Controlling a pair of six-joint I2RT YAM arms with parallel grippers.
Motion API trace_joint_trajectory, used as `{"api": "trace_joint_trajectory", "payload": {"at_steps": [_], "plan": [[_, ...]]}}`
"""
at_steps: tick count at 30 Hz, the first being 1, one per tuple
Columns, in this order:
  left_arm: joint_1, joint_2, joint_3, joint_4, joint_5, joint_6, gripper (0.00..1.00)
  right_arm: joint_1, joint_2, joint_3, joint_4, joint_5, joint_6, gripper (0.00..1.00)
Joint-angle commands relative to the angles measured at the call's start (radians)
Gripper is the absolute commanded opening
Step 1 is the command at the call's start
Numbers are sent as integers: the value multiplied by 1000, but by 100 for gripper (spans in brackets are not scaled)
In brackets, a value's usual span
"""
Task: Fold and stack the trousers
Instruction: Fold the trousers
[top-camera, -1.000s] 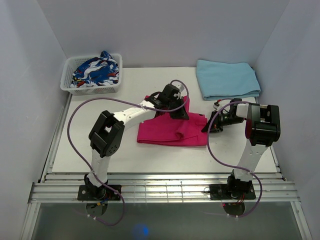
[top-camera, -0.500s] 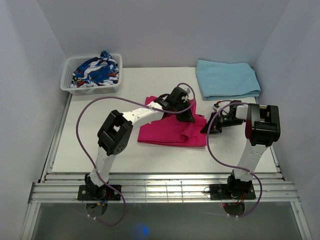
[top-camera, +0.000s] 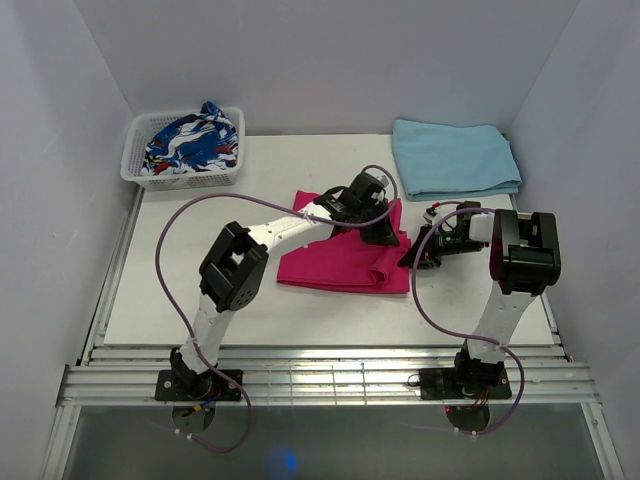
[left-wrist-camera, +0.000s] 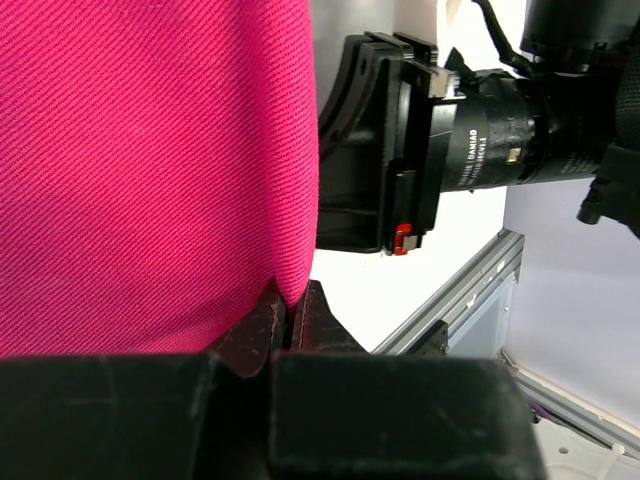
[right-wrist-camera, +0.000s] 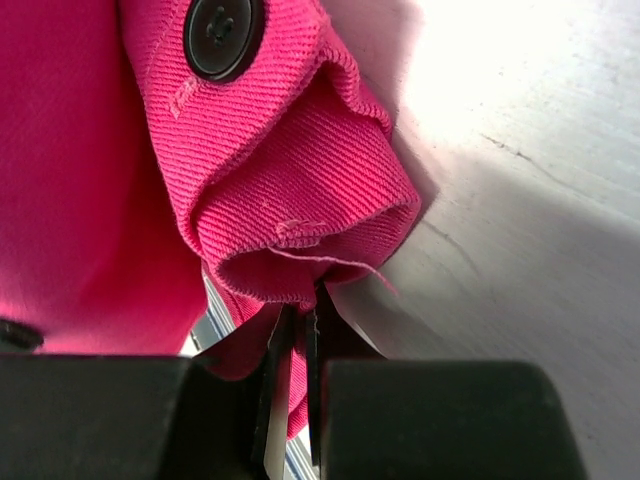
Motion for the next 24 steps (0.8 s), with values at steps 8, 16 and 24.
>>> {"api": "trace_joint_trajectory", "payload": {"at_steps": [8,16,24], "plan": [[-47,27,91,21,73,-78,0,36,-24,-18,84,41,36,8],[-47,63,125,27,79,-109,0,40,-37,-41,110,49,50,8],[-47,101,136,24,76,-140,0,50,-46,-56,136,49,73,8]]}}
